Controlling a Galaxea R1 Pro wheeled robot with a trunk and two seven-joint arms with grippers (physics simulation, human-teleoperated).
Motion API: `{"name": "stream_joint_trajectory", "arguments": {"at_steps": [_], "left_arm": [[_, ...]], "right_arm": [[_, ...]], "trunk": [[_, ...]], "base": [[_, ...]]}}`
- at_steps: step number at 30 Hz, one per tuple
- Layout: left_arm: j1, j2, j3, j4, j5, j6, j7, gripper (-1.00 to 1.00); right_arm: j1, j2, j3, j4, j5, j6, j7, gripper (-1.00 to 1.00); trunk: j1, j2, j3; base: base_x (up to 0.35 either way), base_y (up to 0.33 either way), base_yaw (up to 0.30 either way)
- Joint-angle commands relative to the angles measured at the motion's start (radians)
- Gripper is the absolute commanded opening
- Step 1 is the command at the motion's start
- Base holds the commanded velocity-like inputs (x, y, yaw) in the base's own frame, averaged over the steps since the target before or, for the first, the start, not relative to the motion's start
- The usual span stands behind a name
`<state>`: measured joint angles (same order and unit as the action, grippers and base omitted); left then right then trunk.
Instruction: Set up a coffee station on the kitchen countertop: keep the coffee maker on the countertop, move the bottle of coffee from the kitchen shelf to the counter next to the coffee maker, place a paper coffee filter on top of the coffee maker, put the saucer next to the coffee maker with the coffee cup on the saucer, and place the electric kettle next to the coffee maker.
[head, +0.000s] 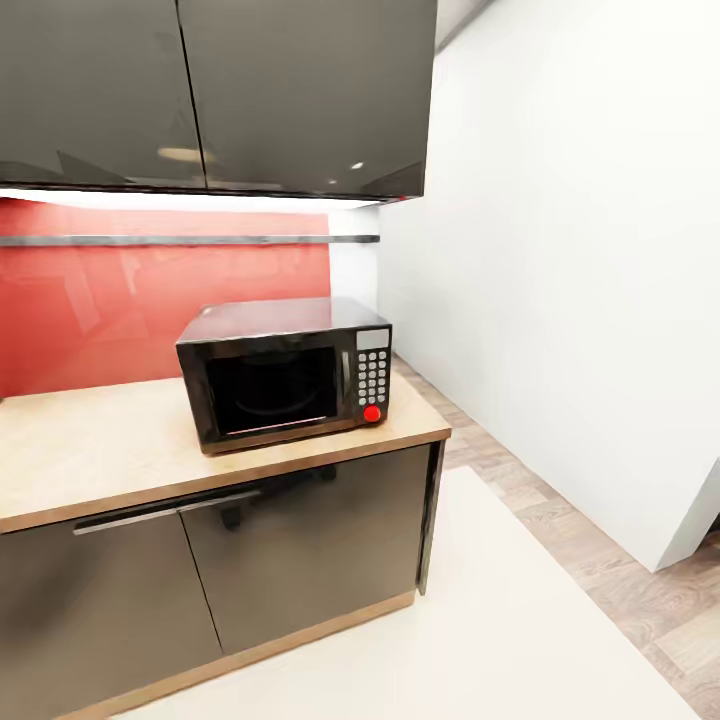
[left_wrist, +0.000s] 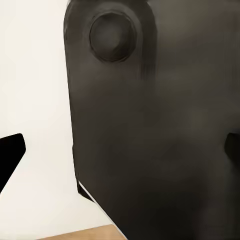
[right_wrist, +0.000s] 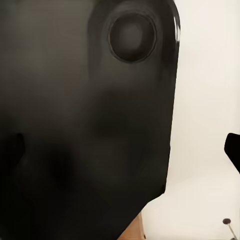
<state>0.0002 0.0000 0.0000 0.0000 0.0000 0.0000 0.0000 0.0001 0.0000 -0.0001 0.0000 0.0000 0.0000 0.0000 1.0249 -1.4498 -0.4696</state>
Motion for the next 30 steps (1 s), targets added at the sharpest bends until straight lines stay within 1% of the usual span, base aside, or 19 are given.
{"name": "stream_joint_trajectory", "arguments": {"at_steps": [1, 3, 6, 7, 12, 18, 22, 23, 24, 26, 28, 29, 30], "left_arm": [[0.000, -0.002, -0.004, -0.006, -0.005, -0.002, 0.001, 1.00], [0.000, -0.003, -0.003, -0.011, -0.002, -0.002, 0.000, 1.00], [0.001, -0.003, -0.003, -0.011, 0.001, -0.002, -0.001, 1.00], [0.001, -0.003, -0.003, -0.011, 0.001, -0.002, -0.001, 1.00], [0.000, -0.002, -0.003, -0.011, 0.000, -0.007, -0.002, 1.00], [0.000, 0.000, -0.005, -0.011, -0.006, -0.041, -0.002, 1.00], [-0.001, 0.005, -0.004, -0.015, -0.009, -0.063, -0.002, 1.00], [-0.003, 0.011, -0.005, -0.021, -0.010, -0.069, -0.002, 1.00], [-0.003, 0.016, -0.006, -0.083, -0.010, -0.310, -0.001, 1.00], [-0.003, 0.019, -0.004, -0.117, -0.010, -0.312, -0.001, 1.00], [-0.004, 0.020, -0.004, -0.139, -0.010, -0.313, 0.000, 1.00], [-0.005, 0.020, -0.003, -0.159, -0.007, -0.314, 0.001, 1.00], [-0.005, 0.019, -0.003, -0.173, -0.006, -0.315, 0.001, 1.00]], "right_arm": [[-0.006, 0.006, -0.002, -0.006, -0.002, -0.006, -0.005, 1.00], [-0.017, 0.017, -0.002, -0.017, -0.001, -0.017, -0.004, 1.00], [-0.022, 0.034, -0.002, -0.034, 0.000, -0.007, -0.003, 1.00], [-0.023, 0.035, -0.002, -0.034, 0.000, -0.006, -0.003, 1.00], [-0.025, 0.037, -0.002, -0.032, 0.000, -0.008, -0.003, 1.00], [-0.025, 0.037, -0.004, -0.034, 0.000, -0.042, -0.004, 1.00], [-0.025, 0.031, -0.004, -0.037, 0.001, -0.064, -0.006, 1.00], [-0.025, 0.026, -0.005, -0.042, 0.002, -0.070, -0.006, 1.00], [-0.025, 0.025, -0.005, -0.136, 0.003, -0.310, -0.006, 1.00], [-0.025, 0.017, -0.005, -0.194, 0.003, -0.313, -0.006, 1.00], [-0.025, 0.002, -0.005, -0.235, 0.002, -0.315, -0.006, 1.00], [-0.025, -0.014, -0.006, -0.272, 0.002, -0.316, -0.006, 1.00], [-0.025, -0.023, -0.007, -0.298, 0.002, -0.317, -0.006, 1.00]], "trunk": [[0.000, 0.000, 0.000], [0.000, 0.000, 0.000], [0.000, 0.000, 0.000], [0.000, 0.000, 0.000], [0.000, 0.000, 0.000], [0.000, 0.000, 0.000], [0.000, 0.000, 0.000], [0.000, 0.000, 0.000], [0.000, 0.000, 0.000], [0.000, 0.000, 0.000], [0.000, 0.000, 0.000], [0.000, 0.000, 0.000], [0.000, 0.000, 0.000]], "base": [[0.000, 0.000, 0.000], [0.000, 0.000, 0.000], [0.000, 0.000, 0.000], [0.000, 0.000, 0.000], [0.000, 0.000, 0.000], [0.000, 0.000, 0.000], [0.000, 0.000, 0.000], [0.000, 0.000, 0.000], [0.000, 0.000, 0.000], [0.000, 0.000, 0.000], [0.000, 0.000, 0.000], [0.000, 0.000, 0.000], [0.000, 0.000, 0.000]]}}
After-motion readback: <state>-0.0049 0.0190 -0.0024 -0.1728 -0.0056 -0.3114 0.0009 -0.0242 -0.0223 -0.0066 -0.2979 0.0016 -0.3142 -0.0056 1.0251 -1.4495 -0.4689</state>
